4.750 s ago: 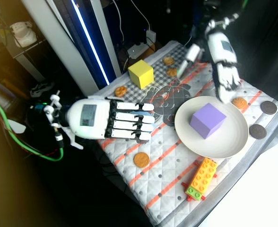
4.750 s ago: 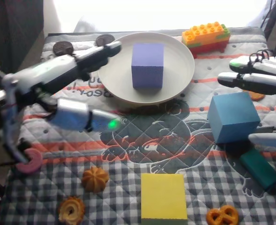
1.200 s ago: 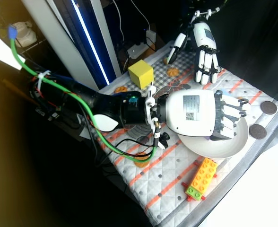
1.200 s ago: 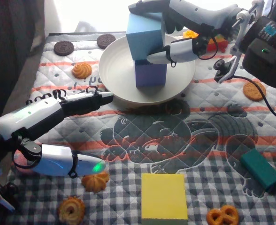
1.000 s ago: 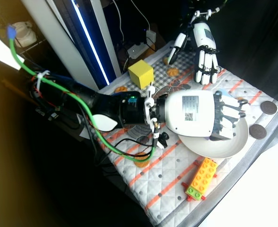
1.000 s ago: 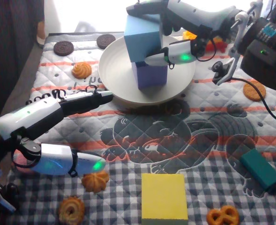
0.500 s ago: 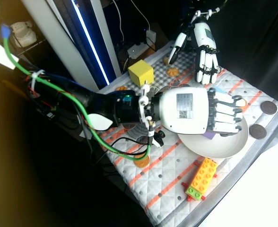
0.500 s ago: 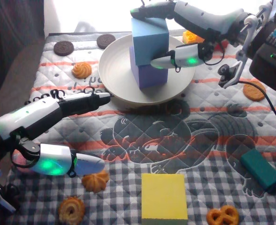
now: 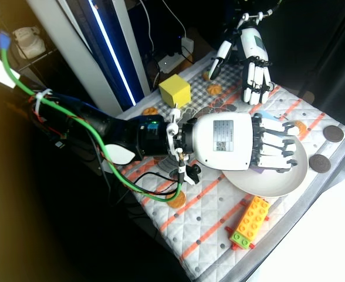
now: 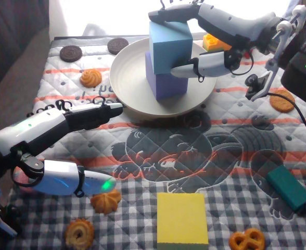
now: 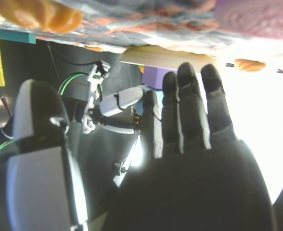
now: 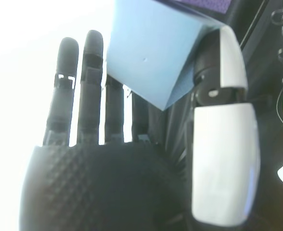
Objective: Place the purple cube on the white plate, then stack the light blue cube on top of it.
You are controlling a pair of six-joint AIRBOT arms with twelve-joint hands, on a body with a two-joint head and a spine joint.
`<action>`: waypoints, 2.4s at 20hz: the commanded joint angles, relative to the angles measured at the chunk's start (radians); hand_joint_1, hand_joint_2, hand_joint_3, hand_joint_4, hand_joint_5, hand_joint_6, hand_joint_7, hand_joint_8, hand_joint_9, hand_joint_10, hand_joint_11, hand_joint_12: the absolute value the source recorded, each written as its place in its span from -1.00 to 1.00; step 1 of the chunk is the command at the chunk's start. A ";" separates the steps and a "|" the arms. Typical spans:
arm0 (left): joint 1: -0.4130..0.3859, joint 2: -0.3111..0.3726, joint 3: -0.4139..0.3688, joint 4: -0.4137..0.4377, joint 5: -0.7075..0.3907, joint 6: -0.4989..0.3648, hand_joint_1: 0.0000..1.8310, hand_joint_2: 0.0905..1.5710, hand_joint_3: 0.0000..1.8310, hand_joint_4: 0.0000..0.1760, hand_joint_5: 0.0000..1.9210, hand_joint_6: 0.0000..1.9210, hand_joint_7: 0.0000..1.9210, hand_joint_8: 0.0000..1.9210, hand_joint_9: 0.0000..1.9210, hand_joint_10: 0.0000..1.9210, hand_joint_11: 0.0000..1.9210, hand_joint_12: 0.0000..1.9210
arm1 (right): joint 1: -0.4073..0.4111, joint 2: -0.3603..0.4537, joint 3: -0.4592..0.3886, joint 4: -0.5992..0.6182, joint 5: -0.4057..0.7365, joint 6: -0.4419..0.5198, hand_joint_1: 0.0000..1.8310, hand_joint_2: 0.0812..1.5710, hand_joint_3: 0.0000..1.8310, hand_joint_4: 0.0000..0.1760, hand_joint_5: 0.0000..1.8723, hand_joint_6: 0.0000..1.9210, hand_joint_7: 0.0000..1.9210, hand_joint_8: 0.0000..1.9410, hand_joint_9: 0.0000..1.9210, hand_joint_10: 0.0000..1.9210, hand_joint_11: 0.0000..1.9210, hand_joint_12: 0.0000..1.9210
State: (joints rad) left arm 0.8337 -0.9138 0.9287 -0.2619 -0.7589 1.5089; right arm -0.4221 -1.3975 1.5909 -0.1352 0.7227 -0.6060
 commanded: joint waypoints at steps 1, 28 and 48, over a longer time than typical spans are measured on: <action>-0.005 -0.001 0.005 0.008 -0.117 -0.010 -0.06 0.05 -1.00 0.65 -0.73 -1.00 -0.65 -1.00 -0.66 -1.00 -1.00 -0.64 | -0.001 0.009 -0.002 0.021 0.108 0.001 0.11 0.30 -1.00 -0.46 -0.49 -1.00 -0.39 -1.00 -0.38 -0.95 -0.78 -0.05; 0.232 0.096 -0.007 -0.012 -0.692 -0.583 -0.17 -0.01 -1.00 0.35 -1.00 -1.00 -1.00 -1.00 -1.00 -1.00 -1.00 -1.00 | -0.512 0.404 -0.410 0.263 0.734 0.004 -0.09 0.05 -1.00 1.00 -1.00 -1.00 -1.00 -1.00 -1.00 -1.00 -1.00 -1.00; 0.102 0.068 0.044 0.087 -0.973 -0.978 -0.07 0.69 -1.00 -0.39 -0.38 0.65 -0.11 -0.21 -0.14 -0.34 -0.74 0.06 | -0.523 0.552 -0.595 0.183 1.042 0.098 0.12 0.62 -1.00 -1.00 -0.28 0.49 -0.01 -0.93 -0.14 -0.91 -0.72 -0.12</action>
